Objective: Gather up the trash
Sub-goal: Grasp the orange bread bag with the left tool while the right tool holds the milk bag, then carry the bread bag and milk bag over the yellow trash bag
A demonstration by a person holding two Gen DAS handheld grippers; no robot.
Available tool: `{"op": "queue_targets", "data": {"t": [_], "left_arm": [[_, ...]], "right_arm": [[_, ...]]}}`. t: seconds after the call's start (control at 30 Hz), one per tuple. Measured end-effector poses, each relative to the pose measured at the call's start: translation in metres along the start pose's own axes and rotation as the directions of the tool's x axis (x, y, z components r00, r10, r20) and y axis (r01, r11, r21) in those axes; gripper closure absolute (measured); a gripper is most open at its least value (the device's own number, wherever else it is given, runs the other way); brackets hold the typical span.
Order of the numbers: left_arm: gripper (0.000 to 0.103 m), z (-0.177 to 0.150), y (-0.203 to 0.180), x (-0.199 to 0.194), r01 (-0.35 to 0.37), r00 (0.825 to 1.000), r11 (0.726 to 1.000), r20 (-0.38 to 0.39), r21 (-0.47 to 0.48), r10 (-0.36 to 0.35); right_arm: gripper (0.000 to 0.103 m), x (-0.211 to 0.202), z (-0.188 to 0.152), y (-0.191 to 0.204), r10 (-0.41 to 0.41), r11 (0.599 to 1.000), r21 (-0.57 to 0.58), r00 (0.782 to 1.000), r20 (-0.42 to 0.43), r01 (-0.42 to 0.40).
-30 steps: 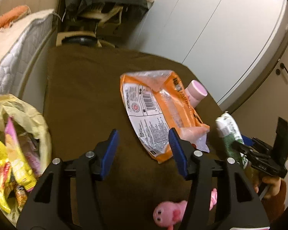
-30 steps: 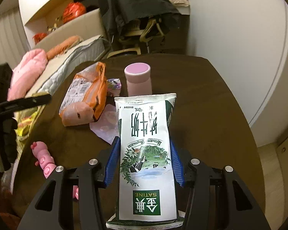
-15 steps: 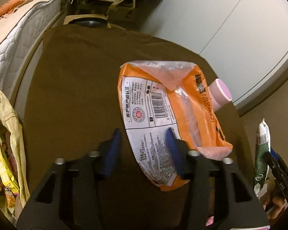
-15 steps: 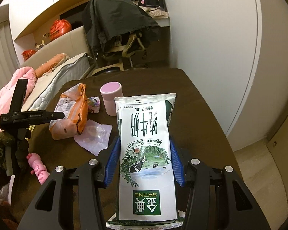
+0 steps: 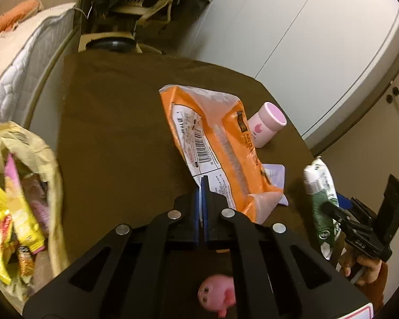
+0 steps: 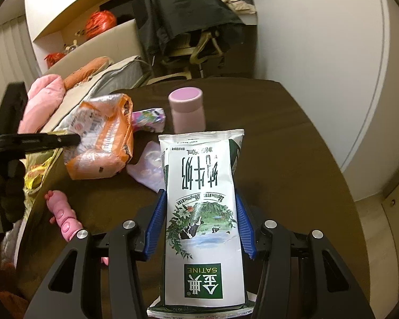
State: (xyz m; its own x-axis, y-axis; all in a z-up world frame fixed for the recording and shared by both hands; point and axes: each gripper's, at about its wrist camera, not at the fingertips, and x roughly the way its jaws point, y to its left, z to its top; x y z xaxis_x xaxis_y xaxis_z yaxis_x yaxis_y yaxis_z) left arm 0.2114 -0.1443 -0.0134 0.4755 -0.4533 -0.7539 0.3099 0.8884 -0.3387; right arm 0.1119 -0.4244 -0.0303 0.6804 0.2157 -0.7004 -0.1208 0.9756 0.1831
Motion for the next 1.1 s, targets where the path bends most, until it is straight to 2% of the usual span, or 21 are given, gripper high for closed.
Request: {"op": "queue_targets", "data": {"t": [0.27,0.4,0.53,0.73,0.93,1.0,1.1], "left_arm": [[0.101,-0.007,0.0,-0.026,-0.055,0.998,0.998,0.007,0.027,0.054],[0.1,-0.006,0.0,-0.018,-0.063,0.998,0.998,-0.016,0.027,0.063],[0.083,-0.007,0.004,0.005,-0.072,0.997,0.997,-0.032,0.005,0.072],[0.075,-0.01,0.012,0.028,-0.071,0.997,0.996,-0.042,-0.048,0.069],[0.076,-0.01,0.014,0.035,-0.004,0.997,0.994,-0.079,-0.112,-0.005],[0.085,-0.01,0.012,0.037,0.025,0.996,0.993,-0.087,-0.118,-0.036],[0.098,-0.011,0.004,0.033,0.038,0.996,0.996,-0.075,-0.082,-0.044]], "right_arm": [[0.056,0.003,-0.004,0.016,0.021,0.999,-0.033,1.0,-0.013,-0.021],[0.056,0.009,-0.009,0.019,0.012,0.999,-0.037,1.0,-0.026,-0.013],[0.056,0.014,-0.013,0.024,0.026,0.999,-0.025,0.999,-0.034,-0.027],[0.056,0.023,-0.006,0.039,0.061,0.998,-0.031,0.998,-0.022,-0.062],[0.056,0.035,0.0,0.054,0.068,0.995,-0.069,0.997,-0.037,-0.071],[0.056,0.036,-0.001,0.055,0.071,0.995,-0.068,0.997,-0.039,-0.073],[0.056,0.033,-0.001,0.056,0.071,0.995,-0.062,0.997,-0.04,-0.073]]}}
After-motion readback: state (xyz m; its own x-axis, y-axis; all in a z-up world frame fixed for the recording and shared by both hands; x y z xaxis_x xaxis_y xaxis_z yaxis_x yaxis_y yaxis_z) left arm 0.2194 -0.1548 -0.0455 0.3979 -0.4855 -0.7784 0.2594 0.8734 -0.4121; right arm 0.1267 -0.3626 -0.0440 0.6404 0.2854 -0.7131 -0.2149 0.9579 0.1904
